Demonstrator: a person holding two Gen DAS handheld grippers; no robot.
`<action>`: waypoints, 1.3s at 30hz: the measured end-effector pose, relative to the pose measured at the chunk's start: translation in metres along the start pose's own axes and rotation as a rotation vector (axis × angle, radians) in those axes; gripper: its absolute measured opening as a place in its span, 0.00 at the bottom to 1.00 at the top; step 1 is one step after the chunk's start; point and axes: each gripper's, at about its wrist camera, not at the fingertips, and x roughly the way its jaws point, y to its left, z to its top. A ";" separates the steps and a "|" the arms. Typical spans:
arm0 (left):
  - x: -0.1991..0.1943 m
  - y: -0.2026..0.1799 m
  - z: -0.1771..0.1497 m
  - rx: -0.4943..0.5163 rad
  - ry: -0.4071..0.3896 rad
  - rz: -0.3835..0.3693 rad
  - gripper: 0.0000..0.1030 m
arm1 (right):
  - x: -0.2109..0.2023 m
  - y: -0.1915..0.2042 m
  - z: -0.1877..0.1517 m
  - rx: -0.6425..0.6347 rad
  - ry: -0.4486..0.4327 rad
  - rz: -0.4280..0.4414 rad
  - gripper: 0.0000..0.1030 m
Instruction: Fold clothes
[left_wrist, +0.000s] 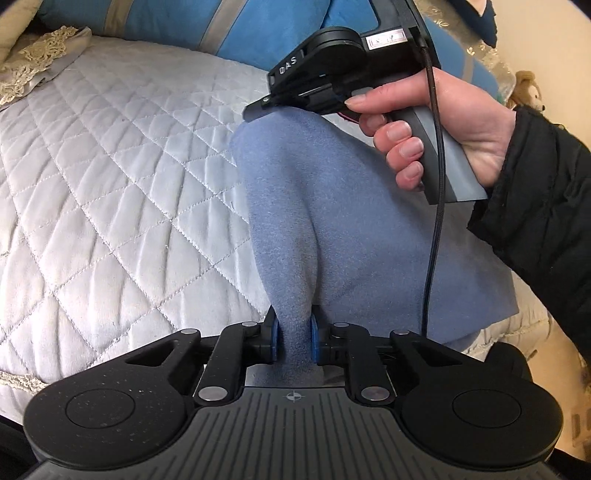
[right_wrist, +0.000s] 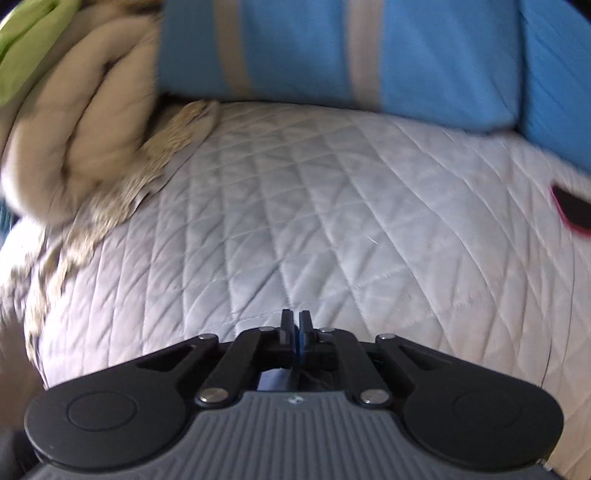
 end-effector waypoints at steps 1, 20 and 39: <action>0.000 0.000 -0.001 -0.001 0.000 -0.003 0.16 | -0.006 -0.003 -0.001 0.011 -0.013 0.004 0.00; 0.002 0.034 0.068 -0.128 0.050 -0.179 0.61 | -0.176 -0.081 -0.095 0.055 -0.212 0.000 1.00; 0.123 0.096 0.153 -0.345 0.229 -0.436 0.59 | -0.122 -0.222 -0.172 0.524 -0.120 0.431 1.00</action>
